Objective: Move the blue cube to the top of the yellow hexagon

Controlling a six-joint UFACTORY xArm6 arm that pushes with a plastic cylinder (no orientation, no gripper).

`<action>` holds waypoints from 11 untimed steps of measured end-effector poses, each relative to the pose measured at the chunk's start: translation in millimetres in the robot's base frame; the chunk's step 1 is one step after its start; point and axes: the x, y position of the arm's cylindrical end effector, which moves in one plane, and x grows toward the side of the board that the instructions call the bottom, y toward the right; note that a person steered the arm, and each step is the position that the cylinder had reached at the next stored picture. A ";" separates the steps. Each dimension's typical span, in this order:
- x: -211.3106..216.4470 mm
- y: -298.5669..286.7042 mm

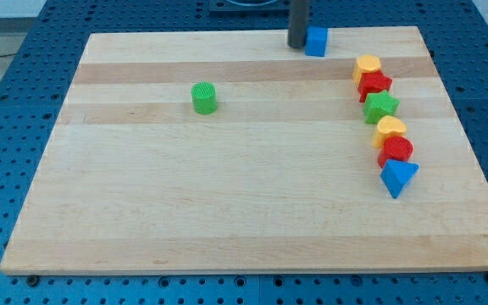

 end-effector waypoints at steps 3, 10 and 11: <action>-19.6 47.2; -14.3 95.0; -6.2 95.0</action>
